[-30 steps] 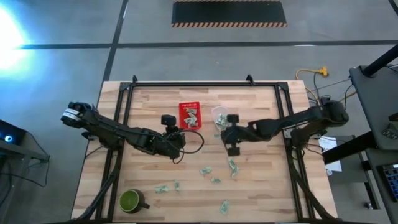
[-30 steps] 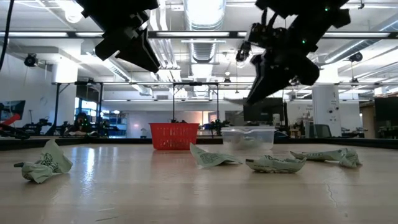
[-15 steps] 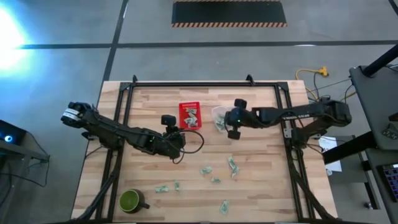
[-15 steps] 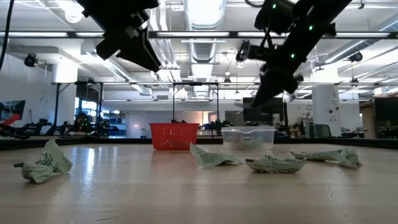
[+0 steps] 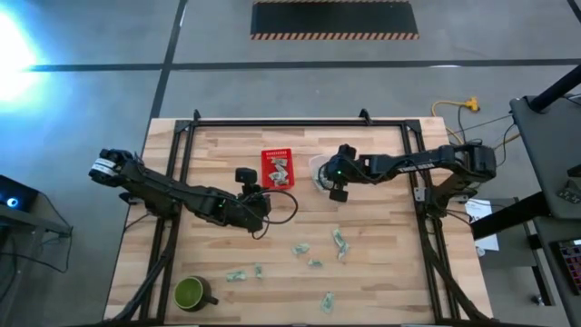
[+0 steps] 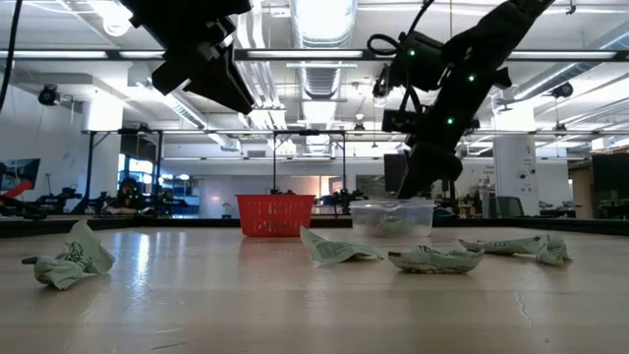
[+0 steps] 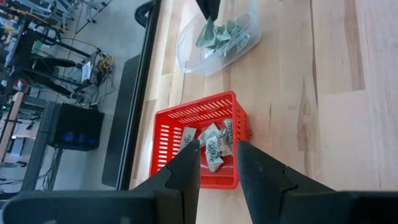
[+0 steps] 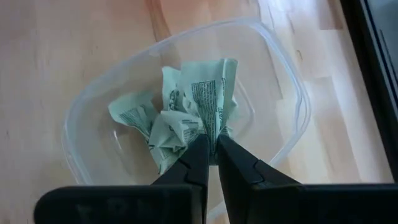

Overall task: Pick and place items into bin
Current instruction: Put the white stevia packet into the transparent bin, then put the white stevia packet into the red bin

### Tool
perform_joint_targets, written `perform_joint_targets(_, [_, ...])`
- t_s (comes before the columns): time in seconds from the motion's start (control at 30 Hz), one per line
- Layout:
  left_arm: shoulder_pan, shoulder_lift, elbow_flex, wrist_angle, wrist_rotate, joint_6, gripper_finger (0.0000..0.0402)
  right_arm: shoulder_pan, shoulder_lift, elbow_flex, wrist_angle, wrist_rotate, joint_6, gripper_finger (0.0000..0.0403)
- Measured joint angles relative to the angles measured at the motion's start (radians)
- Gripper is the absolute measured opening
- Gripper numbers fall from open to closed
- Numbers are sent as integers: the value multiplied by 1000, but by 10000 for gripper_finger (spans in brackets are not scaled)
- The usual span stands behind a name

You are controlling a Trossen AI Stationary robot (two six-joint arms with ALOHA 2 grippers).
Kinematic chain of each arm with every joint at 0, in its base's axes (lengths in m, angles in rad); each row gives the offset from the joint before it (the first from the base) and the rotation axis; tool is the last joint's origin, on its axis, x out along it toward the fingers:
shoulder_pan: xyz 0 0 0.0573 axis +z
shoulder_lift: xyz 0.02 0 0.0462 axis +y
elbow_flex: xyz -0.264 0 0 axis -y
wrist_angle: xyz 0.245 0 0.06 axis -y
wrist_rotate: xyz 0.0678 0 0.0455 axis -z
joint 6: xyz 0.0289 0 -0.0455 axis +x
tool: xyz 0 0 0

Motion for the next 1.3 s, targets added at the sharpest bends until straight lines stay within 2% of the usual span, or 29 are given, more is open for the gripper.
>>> perform_joint_targets(0.2, [0,0,0,3,0,0,89,0,-24,2,-1,0,-15,45])
perform_joint_targets(0.5, [0,0,-2,25,3,0,89,-1,-28,2,-3,0,-14,144])
perform_joint_targets(0.67, [0,0,-3,32,82,0,89,5,-65,2,-3,-8,-17,174])
perform_joint_targets(0.8, [0,0,-13,84,196,2,89,20,-118,2,-4,-49,-40,179])
perform_joint_targets(0.97, [-1,18,-13,163,334,7,89,40,-184,-9,-3,-236,-56,175])
perform_joint_targets(1.03, [-4,40,-14,202,379,19,89,51,-204,-16,-3,-281,-39,171])
perform_joint_targets(1.2, [-8,136,-14,336,477,56,89,88,-234,-40,-4,-315,-4,160])
perform_joint_targets(1.3, [-9,195,-2,363,515,55,89,118,-242,-48,-9,-315,3,154])
